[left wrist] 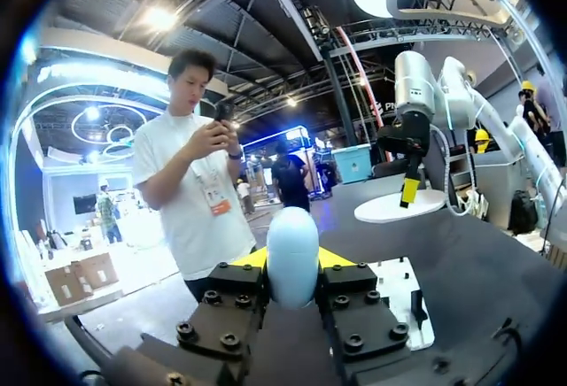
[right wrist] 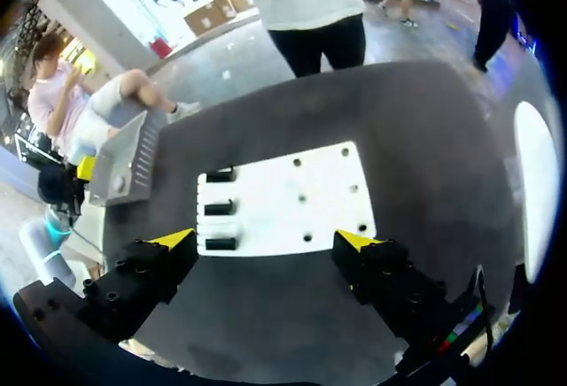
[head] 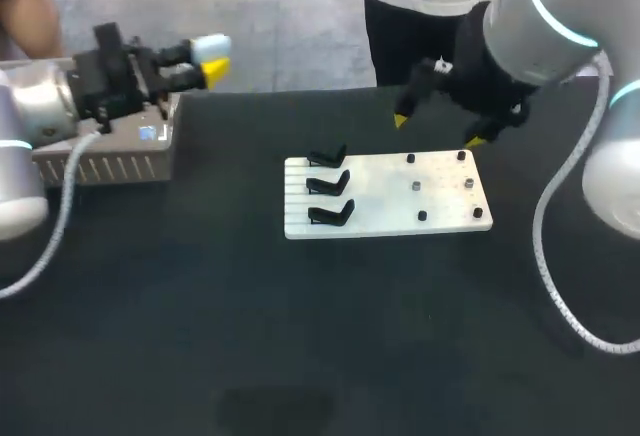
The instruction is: Pick up each earbud case from the left stands, insert the matching earbuds, close the lid, and place the case in the box.
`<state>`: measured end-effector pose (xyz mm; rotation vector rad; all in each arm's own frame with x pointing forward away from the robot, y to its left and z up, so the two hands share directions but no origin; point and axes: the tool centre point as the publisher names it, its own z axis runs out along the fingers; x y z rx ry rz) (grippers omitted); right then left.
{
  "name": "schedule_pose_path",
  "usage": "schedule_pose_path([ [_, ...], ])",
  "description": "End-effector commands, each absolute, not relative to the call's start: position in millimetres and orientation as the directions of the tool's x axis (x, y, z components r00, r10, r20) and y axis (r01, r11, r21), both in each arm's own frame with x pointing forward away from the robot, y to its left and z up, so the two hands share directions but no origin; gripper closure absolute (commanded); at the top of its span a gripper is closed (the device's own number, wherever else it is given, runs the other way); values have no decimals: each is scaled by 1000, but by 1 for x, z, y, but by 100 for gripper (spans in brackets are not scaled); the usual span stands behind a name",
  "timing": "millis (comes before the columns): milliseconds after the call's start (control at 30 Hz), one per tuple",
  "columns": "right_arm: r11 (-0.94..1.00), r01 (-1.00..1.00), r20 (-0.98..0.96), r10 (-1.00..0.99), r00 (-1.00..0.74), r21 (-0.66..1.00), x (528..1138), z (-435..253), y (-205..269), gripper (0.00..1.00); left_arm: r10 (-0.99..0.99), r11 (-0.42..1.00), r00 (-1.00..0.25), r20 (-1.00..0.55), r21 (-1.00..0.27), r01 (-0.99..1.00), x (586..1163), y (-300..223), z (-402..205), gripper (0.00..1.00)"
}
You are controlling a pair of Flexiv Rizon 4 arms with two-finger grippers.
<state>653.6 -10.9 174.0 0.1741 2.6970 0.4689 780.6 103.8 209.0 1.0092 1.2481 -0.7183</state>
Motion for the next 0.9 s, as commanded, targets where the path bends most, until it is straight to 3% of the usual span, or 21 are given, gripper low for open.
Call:
schedule_pose_path([
  [33,932,73,-389,218,-895,355,651,166,-6,0,118,520,184,-976,219,825,776,154,211,100],
  [367,911,119,-332,262,-906,394,654,156,7,0,160,659,32,-987,131,741,812,215,152,100],
  [867,900,45,-373,224,-900,433,667,140,13,0,184,695,-141,-973,27,718,846,248,88,100],
  [900,901,45,-372,223,-901,432,668,139,13,0,183,695,-147,-972,23,719,846,248,87,92],
])
